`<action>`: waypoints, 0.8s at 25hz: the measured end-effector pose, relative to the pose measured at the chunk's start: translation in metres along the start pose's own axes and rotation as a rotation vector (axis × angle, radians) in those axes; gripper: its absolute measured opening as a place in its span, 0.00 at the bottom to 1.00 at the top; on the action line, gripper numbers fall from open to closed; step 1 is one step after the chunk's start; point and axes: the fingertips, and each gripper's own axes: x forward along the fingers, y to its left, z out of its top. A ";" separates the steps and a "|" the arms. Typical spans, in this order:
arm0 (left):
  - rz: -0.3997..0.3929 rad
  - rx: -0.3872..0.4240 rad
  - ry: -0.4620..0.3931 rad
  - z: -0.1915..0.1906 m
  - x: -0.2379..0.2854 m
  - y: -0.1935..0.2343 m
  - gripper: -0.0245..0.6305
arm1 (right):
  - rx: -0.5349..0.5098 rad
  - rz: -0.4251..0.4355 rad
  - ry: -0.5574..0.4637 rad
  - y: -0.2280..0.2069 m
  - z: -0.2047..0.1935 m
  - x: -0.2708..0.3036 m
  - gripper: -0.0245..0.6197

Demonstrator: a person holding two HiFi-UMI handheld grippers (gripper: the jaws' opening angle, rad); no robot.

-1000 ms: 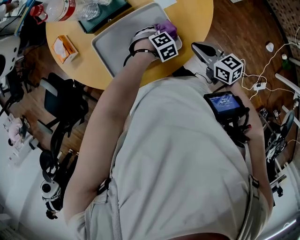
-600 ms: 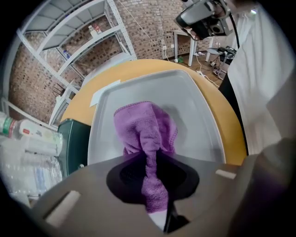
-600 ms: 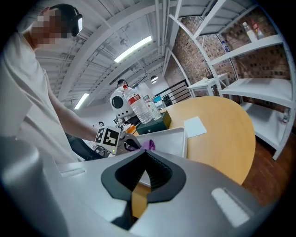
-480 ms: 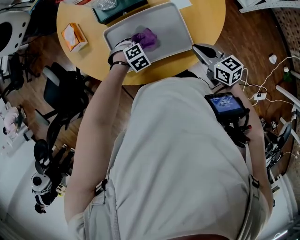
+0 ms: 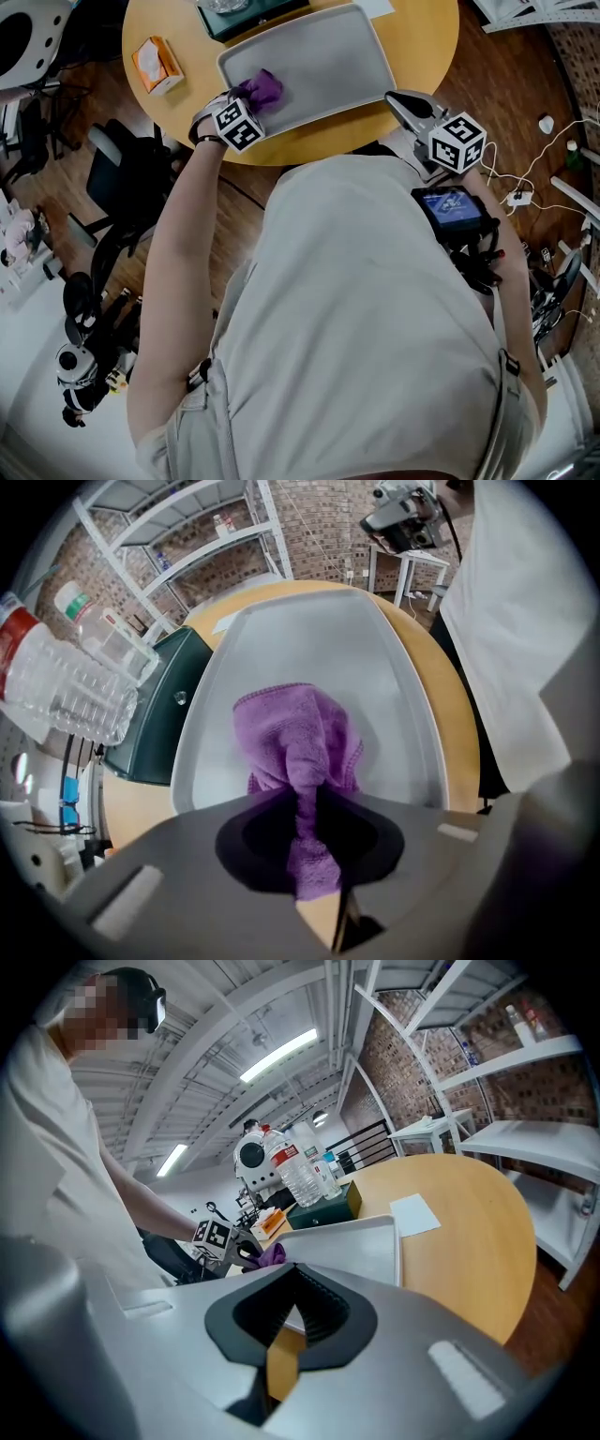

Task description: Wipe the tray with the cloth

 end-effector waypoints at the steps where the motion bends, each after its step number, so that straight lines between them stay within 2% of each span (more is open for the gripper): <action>1: -0.011 -0.025 -0.006 0.000 0.000 0.001 0.12 | -0.002 -0.001 0.002 0.001 0.000 0.000 0.04; 4: -0.037 -0.080 -0.019 0.002 -0.001 0.002 0.12 | -0.006 -0.007 0.007 0.004 -0.001 -0.003 0.04; 12: -0.047 -0.062 -0.009 0.004 -0.007 -0.026 0.12 | -0.019 0.004 0.015 0.009 0.000 0.003 0.04; 20: -0.039 -0.107 -0.018 0.004 -0.009 -0.052 0.12 | -0.023 0.024 0.022 0.009 0.002 0.010 0.04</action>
